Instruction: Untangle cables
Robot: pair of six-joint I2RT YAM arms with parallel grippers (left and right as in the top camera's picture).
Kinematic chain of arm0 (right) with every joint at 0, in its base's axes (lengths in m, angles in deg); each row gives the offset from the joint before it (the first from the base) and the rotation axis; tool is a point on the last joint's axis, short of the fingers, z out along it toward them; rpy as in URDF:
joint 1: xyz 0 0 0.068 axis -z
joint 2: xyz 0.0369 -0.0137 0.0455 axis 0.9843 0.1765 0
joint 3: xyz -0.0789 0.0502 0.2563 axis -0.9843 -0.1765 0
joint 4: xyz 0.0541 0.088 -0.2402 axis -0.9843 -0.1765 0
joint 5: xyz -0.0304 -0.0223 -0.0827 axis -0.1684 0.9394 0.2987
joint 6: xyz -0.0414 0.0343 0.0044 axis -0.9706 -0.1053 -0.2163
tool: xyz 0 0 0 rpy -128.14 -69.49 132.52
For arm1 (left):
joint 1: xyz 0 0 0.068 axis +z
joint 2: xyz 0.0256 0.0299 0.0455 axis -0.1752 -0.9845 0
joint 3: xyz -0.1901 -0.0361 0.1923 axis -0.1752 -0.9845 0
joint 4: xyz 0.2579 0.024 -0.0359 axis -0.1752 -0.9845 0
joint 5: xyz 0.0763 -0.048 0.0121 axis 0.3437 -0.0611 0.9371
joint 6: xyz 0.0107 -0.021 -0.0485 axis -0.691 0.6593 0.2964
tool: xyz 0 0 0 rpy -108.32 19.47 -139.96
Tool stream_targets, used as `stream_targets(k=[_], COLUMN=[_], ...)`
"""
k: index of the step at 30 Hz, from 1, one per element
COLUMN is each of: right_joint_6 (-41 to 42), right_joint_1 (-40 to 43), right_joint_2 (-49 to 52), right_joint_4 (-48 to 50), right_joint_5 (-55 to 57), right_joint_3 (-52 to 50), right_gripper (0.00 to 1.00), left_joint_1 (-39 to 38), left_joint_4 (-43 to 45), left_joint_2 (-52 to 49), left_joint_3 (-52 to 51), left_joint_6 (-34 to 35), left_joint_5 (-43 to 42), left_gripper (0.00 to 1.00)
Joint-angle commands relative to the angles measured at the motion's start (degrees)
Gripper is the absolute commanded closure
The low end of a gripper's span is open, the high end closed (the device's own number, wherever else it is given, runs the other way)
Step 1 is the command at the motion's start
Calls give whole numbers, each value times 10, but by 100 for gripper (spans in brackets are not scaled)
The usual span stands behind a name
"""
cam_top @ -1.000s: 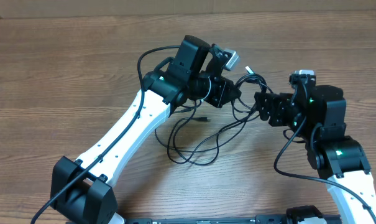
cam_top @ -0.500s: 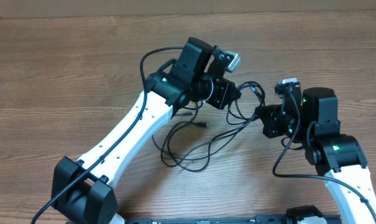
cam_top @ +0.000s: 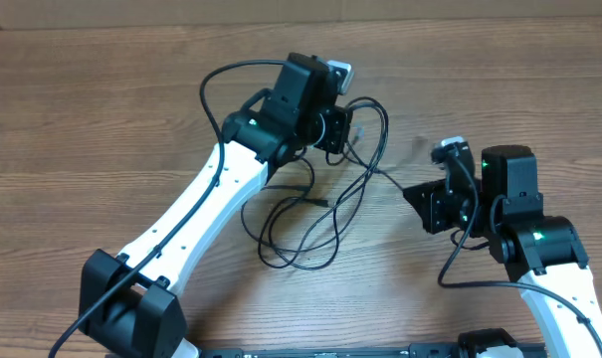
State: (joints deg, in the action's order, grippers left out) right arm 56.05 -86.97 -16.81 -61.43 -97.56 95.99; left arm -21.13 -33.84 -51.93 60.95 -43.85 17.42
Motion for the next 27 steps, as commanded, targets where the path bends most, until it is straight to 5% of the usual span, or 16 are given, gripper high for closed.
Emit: stream_targets(k=[1, 5, 12, 16, 19, 22, 27], right_joint_6=[151, 192, 143, 155, 276, 352, 375], right_joint_1=[1, 1, 1, 1, 1, 1, 1], right_joint_2=[0, 0, 0, 15, 54, 99, 160], right_joint_4=[-4, 0, 40, 59, 26, -16, -63], right_joint_5=[148, 109, -4, 85, 246, 288, 290], right_joint_3=[4, 4, 4, 4, 4, 4, 4], right_gripper=[15, 3, 0, 0, 0, 0, 0], left_joint_1=[9, 9, 6, 4, 6, 18, 71], left_joint_4=[10, 9, 16, 56, 75, 82, 82], left_joint_2=[2, 4, 4, 4, 4, 5, 5], left_joint_3=[8, 10, 18, 19, 23, 23, 23], left_joint_6=[-83, -169, -256, -262, -262, -262, -224], left_joint_5=[-112, -177, -387, -525, -570, -565, -430], left_gripper=[96, 96, 96, 96, 96, 96, 96])
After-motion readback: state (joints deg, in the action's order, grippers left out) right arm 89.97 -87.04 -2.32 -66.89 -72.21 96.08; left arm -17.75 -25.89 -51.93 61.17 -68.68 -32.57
